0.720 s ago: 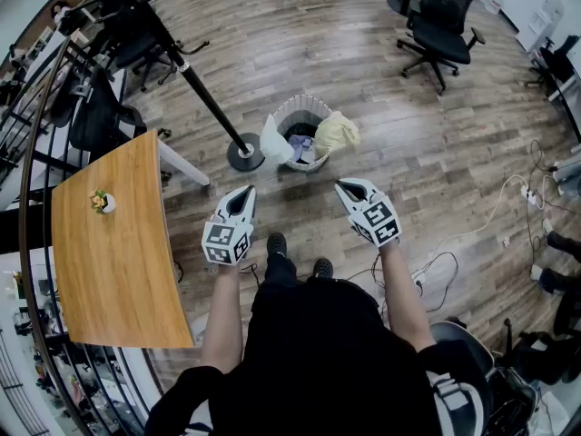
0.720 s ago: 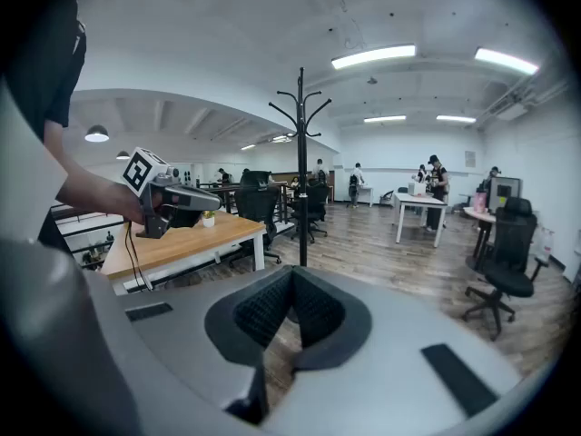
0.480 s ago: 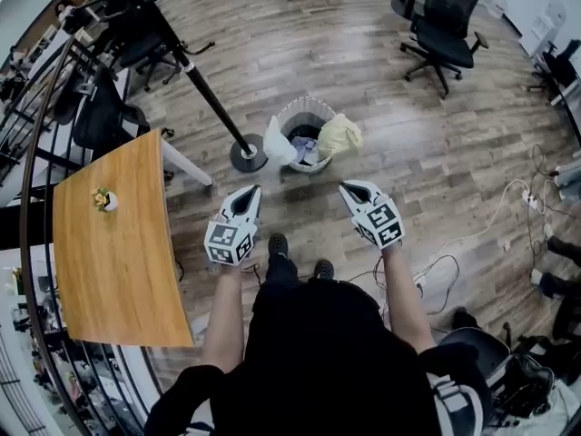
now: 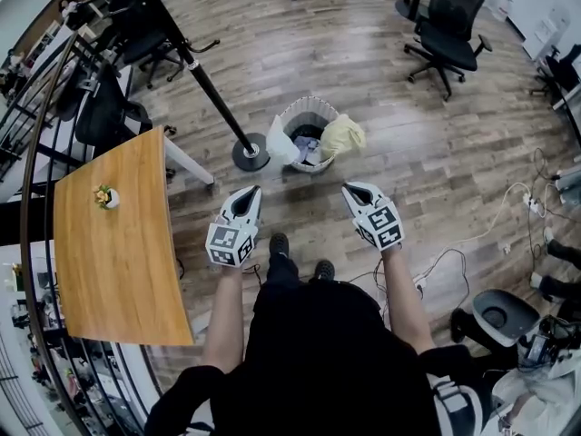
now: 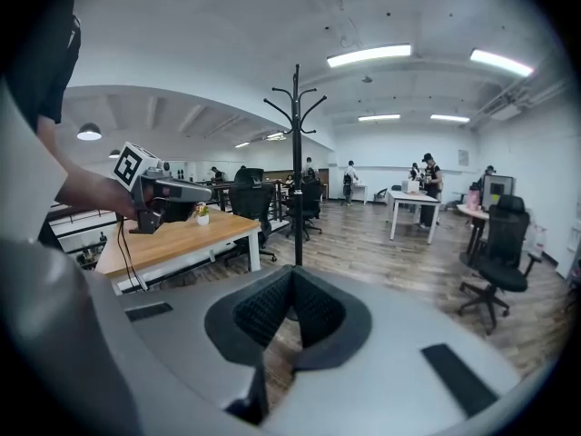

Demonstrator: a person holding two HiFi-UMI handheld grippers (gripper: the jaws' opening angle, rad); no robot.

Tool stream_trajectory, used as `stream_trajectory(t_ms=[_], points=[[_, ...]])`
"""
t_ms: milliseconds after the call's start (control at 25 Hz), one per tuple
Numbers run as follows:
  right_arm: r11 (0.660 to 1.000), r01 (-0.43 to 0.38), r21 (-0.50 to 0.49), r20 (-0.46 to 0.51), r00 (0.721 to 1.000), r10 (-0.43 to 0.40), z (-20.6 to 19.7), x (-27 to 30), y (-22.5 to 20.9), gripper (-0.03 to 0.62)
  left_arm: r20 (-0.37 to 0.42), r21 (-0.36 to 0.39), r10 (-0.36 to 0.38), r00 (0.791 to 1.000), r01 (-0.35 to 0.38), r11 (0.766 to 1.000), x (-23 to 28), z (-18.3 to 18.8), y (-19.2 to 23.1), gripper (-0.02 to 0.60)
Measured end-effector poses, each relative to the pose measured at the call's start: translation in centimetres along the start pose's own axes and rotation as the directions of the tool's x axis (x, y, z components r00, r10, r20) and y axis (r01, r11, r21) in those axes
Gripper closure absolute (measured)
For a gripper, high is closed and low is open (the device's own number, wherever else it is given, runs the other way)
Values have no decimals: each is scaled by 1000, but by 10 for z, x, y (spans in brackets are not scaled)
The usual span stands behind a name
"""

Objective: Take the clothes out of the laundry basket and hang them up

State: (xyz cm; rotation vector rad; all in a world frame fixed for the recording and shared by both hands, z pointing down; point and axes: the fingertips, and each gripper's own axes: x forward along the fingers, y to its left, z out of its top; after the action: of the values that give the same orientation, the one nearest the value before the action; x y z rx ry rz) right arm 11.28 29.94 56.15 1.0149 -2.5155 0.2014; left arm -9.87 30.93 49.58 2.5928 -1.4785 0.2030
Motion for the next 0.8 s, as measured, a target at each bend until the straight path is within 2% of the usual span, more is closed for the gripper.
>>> stream_trajectory(t_ms=[320,800], points=[[999,-28,19,32,999,27,-4,0,2,586,-3,-4,-14,1000,14,1000,2,-3,-4,560],[999,-42,20,8,999,41,-10,8,5,578,8,-14,-30,1000,30,999,4,-4,-5,558]])
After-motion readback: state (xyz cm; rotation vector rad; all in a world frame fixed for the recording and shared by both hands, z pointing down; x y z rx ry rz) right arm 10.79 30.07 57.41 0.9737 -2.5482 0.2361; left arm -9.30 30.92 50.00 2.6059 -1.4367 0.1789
